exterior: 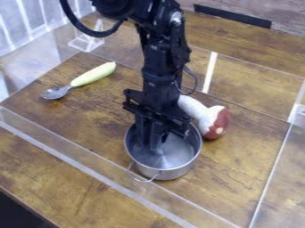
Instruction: Remove the mushroom from the silver pot and put it on the table
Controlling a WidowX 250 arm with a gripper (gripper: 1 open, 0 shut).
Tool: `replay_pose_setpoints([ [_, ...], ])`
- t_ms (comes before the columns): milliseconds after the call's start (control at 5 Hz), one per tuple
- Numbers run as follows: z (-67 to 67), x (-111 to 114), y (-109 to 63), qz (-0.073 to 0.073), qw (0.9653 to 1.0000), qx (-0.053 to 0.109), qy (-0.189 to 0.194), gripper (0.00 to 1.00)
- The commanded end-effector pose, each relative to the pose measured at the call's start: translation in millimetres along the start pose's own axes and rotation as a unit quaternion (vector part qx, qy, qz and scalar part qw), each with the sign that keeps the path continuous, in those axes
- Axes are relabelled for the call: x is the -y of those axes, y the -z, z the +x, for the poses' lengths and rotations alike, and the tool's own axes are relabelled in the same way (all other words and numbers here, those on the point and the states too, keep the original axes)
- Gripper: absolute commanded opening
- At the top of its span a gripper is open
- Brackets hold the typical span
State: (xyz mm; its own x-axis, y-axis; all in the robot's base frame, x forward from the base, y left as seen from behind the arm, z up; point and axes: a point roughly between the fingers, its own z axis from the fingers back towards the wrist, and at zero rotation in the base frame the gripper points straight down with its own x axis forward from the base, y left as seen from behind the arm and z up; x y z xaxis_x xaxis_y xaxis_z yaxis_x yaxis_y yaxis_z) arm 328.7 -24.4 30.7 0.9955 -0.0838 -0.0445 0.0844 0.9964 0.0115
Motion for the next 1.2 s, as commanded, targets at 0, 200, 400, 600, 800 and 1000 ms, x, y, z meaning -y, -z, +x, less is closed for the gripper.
replay_pose_setpoints([
  [0,3.7,-10.5,-20.8,0.011,0.9992,0.038,0.002,0.00],
  [200,0.7,-10.5,-28.6,0.019,0.9988,0.045,0.001,0.00],
  [400,4.9,-3.5,-42.6,0.021,0.9984,0.052,0.008,0.00],
  [600,9.5,4.4,-57.1,0.022,0.9977,0.061,0.017,0.00],
  [800,13.9,22.2,-67.7,0.020,0.9968,0.069,0.034,1.00],
  [1000,19.5,40.7,-73.5,0.016,0.9958,0.074,0.052,1.00],
])
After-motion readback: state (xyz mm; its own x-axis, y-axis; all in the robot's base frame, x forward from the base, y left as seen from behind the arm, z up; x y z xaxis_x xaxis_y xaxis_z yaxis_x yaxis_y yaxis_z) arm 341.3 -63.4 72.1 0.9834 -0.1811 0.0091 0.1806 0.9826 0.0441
